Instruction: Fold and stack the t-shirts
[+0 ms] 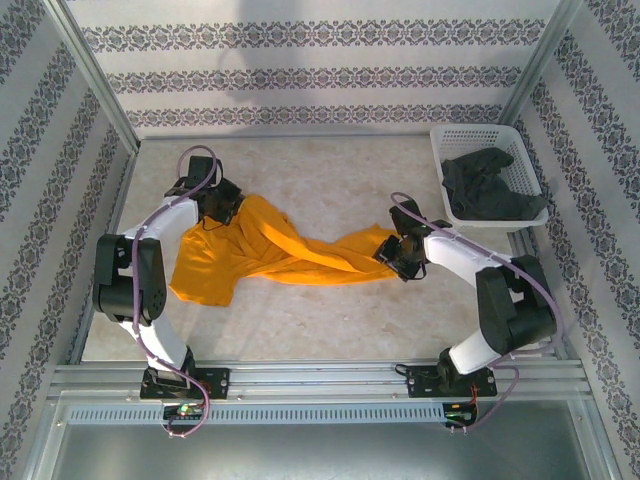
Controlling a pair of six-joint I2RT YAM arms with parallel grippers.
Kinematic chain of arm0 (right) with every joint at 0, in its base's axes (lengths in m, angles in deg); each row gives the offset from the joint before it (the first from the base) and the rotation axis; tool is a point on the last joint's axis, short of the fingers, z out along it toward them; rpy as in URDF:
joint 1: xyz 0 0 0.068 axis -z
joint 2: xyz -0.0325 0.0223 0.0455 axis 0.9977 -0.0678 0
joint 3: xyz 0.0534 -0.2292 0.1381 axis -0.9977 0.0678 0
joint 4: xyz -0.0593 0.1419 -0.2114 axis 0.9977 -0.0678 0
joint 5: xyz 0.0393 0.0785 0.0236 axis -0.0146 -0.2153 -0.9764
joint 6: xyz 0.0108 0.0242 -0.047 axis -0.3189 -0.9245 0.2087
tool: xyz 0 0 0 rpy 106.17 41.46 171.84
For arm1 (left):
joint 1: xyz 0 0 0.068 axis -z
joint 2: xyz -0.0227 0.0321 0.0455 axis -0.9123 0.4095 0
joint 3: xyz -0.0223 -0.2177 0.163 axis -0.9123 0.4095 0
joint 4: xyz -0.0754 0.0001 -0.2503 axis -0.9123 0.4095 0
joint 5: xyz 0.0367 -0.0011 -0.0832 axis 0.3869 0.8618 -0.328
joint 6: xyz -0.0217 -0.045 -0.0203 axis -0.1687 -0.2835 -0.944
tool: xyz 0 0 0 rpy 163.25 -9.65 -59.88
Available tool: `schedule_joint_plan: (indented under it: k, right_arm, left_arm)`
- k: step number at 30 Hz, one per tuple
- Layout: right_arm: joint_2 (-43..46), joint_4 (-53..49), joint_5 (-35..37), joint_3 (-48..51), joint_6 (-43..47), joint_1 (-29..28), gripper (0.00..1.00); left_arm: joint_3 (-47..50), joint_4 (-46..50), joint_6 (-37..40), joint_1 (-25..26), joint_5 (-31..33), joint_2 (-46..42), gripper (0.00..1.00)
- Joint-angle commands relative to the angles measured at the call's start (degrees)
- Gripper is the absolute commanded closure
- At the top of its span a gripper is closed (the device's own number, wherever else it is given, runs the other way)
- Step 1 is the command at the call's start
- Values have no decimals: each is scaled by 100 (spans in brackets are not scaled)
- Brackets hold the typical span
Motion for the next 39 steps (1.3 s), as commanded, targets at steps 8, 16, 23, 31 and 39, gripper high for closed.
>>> schedule_joint_plan:
  k: [8, 16, 23, 31, 39]
  right_arm:
    - [-740, 213, 278, -526, 234, 424, 56]
    - [-406, 33, 631, -970, 353, 420, 100]
    - [-248, -579, 717, -2145, 277, 453, 100]
    - [-2151, -324, -66, -4146, -196, 640, 100]
    - [-2117, -719, -80, -4121, -157, 851, 47]
  left_arm:
    - [-286, -284, -137, -67, -266, 58, 100]
    - [-459, -173, -29, -145, -290, 32, 100]
    - [-852, -167, -30, -301, -280, 172, 100]
    - [-1854, -574, -326, -537, -544, 1380, 100]
    - [-1600, -103, 285, -683, -77, 987, 34]
